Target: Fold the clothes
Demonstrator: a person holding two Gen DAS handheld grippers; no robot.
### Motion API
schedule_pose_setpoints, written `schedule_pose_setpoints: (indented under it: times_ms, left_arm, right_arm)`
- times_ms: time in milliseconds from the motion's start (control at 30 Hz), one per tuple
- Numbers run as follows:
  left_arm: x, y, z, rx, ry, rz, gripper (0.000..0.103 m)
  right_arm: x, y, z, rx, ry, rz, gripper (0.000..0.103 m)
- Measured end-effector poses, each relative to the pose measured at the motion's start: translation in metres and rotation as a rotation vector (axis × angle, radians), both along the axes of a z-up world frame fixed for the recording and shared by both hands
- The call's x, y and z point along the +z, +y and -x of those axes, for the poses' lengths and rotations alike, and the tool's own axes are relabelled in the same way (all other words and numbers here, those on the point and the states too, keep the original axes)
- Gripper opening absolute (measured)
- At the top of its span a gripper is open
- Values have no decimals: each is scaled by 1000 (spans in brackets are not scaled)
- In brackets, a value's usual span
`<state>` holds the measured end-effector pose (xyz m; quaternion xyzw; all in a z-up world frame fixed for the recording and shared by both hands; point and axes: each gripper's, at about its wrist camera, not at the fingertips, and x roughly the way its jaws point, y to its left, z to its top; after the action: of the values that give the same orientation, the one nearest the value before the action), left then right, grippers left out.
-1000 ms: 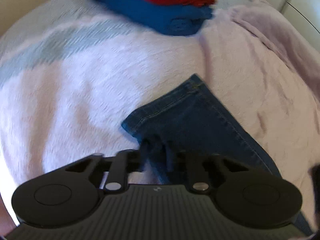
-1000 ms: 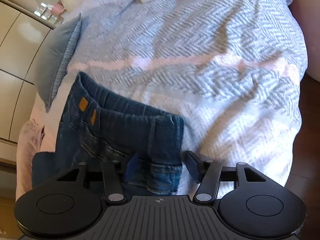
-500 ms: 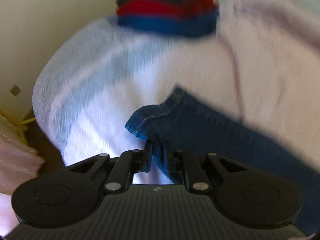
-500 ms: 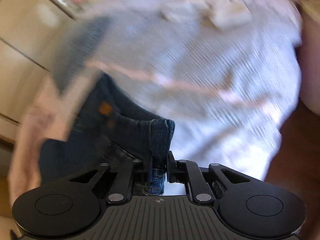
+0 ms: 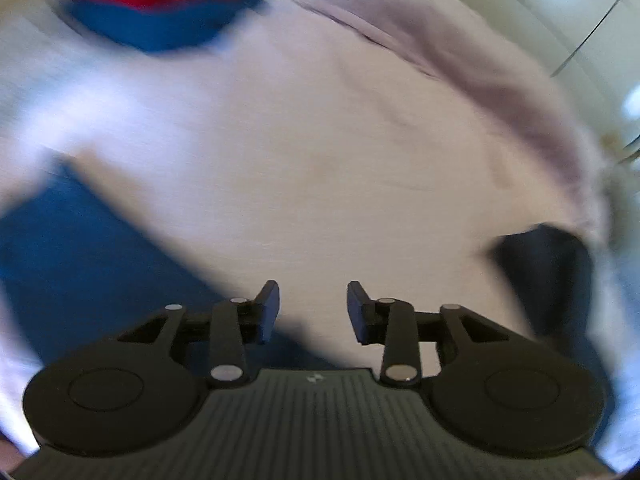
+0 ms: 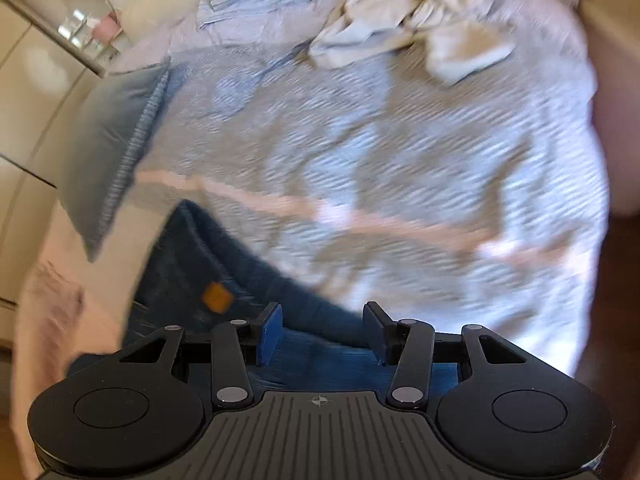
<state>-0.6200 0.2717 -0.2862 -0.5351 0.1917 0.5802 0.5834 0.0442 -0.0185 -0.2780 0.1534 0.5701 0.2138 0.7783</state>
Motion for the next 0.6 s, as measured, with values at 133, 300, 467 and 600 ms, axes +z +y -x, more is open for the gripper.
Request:
schedule_pose_setpoints:
  times_ms: [133,300,467,600]
  left_arm:
    - [-30,41,-78,-123,-131,-2,37]
    - [-56,70,-164,-303,-44,-50,37]
    - [-86,95,-197,-252,-39,-37,28]
    - [-64,106,-200,-273,-10,-100,0]
  right_arm:
    - [-8,31,4,23,31,-39,49]
    - [-26,48,-1,-1,78,-50,49]
    - [-38,52,-2,-37,88,-29,49]
    - [-43,56,-2,-51,94,6,49]
